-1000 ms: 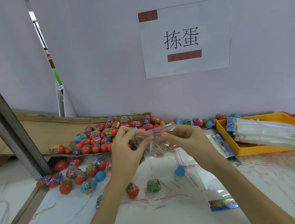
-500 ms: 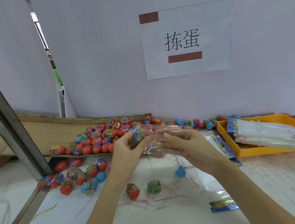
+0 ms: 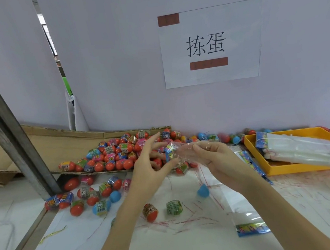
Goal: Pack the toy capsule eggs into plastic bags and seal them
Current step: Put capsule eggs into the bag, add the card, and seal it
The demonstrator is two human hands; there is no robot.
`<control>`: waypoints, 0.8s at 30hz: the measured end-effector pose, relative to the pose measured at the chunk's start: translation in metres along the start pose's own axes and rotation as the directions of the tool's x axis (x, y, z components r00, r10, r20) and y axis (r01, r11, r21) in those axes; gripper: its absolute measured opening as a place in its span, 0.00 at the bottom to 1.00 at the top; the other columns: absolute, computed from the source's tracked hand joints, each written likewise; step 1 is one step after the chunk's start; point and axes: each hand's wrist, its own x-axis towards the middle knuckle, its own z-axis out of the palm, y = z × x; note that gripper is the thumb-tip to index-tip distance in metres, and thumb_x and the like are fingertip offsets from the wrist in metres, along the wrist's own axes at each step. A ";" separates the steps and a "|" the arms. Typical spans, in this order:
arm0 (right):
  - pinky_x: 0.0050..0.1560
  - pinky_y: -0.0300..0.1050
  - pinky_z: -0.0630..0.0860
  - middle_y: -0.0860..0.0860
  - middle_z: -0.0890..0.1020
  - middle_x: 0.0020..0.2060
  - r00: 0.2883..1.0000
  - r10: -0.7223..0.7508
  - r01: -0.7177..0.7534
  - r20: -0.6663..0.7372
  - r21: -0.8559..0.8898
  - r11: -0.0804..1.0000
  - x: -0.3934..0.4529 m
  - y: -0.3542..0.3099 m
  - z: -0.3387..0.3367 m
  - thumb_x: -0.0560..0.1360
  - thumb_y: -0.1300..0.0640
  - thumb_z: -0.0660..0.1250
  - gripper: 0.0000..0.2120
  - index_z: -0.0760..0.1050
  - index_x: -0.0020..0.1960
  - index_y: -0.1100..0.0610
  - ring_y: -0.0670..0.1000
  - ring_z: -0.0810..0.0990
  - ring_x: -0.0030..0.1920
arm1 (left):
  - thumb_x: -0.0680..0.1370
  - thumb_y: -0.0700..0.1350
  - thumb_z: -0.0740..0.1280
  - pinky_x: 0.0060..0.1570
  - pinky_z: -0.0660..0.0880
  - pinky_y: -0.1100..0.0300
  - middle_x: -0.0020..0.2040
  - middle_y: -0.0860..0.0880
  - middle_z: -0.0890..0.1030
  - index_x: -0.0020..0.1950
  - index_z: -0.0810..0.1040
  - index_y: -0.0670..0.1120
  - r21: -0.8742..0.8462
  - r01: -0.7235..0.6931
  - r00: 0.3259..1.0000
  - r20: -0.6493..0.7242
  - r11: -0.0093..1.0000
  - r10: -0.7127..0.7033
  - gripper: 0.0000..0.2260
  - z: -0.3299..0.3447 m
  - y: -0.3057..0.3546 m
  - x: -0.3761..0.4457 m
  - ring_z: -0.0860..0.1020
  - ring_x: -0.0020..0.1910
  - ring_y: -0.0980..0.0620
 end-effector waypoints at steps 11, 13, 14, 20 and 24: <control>0.57 0.40 0.81 0.46 0.88 0.51 0.954 -0.290 0.294 0.071 -0.404 0.866 -0.001 0.009 0.022 0.83 0.61 0.67 0.10 0.85 0.60 0.56 0.47 0.86 0.54 | 0.78 0.39 0.75 0.54 0.80 0.46 0.56 0.47 0.85 0.70 0.80 0.43 0.514 -0.428 0.893 0.113 0.743 0.437 0.20 0.004 0.001 -0.006 0.81 0.53 0.45; 0.56 0.41 0.82 0.44 0.88 0.51 0.940 -0.340 0.303 -0.022 -0.406 0.862 0.000 0.009 0.022 0.82 0.59 0.69 0.10 0.85 0.60 0.54 0.45 0.86 0.53 | 0.79 0.37 0.75 0.51 0.82 0.45 0.53 0.46 0.85 0.66 0.82 0.42 0.504 -0.337 0.927 0.027 0.795 0.375 0.16 -0.004 -0.001 -0.005 0.82 0.50 0.45; 0.55 0.40 0.82 0.43 0.87 0.51 0.922 -0.379 0.311 -0.076 -0.436 0.844 0.000 0.010 0.023 0.81 0.58 0.70 0.10 0.84 0.61 0.53 0.44 0.86 0.53 | 0.79 0.38 0.74 0.50 0.82 0.46 0.52 0.46 0.86 0.65 0.83 0.42 0.496 -0.281 0.939 -0.036 0.822 0.342 0.14 -0.009 -0.002 -0.004 0.83 0.49 0.46; 0.45 0.34 0.78 0.41 0.83 0.46 0.932 -0.352 0.336 0.089 -0.581 0.742 -0.005 0.026 0.045 0.80 0.58 0.71 0.05 0.82 0.55 0.51 0.45 0.82 0.46 | 0.79 0.42 0.76 0.45 0.77 0.69 0.42 0.56 0.83 0.58 0.84 0.46 0.286 0.013 0.904 -0.414 0.958 0.111 0.08 -0.028 -0.006 0.002 0.81 0.41 0.62; 0.51 0.39 0.78 0.42 0.78 0.53 0.924 -0.113 0.360 0.366 -0.729 0.583 -0.008 0.045 0.076 0.79 0.41 0.68 0.14 0.80 0.63 0.41 0.42 0.77 0.50 | 0.79 0.43 0.75 0.44 0.74 0.74 0.40 0.58 0.82 0.56 0.83 0.46 0.214 0.045 0.887 -0.458 0.976 0.059 0.07 -0.029 -0.008 0.003 0.80 0.42 0.63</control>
